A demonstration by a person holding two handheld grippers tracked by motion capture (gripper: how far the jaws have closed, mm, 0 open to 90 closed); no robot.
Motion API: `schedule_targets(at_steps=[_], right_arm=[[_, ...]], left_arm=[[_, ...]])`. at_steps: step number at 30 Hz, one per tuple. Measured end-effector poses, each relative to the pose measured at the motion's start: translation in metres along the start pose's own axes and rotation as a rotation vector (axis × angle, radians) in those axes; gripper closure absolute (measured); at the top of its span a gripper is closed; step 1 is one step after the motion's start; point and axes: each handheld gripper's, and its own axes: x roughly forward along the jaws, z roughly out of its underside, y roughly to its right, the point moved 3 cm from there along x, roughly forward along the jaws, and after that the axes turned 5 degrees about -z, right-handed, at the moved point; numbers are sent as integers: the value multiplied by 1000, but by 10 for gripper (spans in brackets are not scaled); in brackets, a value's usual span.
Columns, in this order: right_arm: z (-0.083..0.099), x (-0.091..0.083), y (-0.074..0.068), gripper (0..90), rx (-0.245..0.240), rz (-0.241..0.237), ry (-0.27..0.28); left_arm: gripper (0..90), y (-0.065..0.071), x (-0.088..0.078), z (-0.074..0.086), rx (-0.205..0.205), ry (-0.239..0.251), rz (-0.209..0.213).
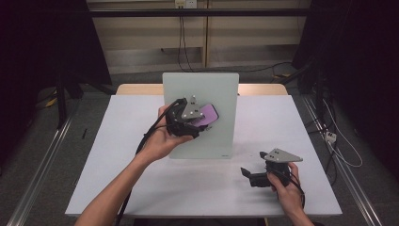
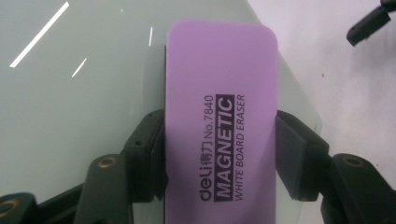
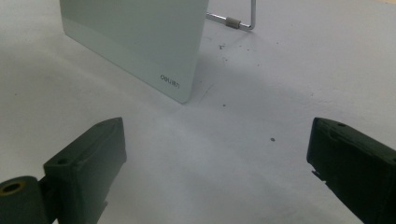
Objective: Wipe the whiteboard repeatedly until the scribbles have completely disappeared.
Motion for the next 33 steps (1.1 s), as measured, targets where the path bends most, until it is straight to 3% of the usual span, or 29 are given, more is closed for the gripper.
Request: schedule_targets(at_steps=[5,13,19,22,25,31,33], right_arm=[[0,0,0,47,-1,0,1],[0,-1,0,46,2,2,3],[0,-2,0,46,0,2,4],[0,-2,1,47,3,3,3],[0,-2,0,46,0,2,5],[0,-2,0,47,0,4,5],[0,-2,0,46,-1,3,4]], left_arm=[[409,20,13,6,48,-39,36],[409,45,29,21,77,-92,85],[409,54,33,30,91,-130,100],[409,50,31,29,61,-131,106],[409,40,23,28,44,-122,86],[410,10,-1,19,-11,-60,0],[410,-5,-12,13,-62,-16,-43]])
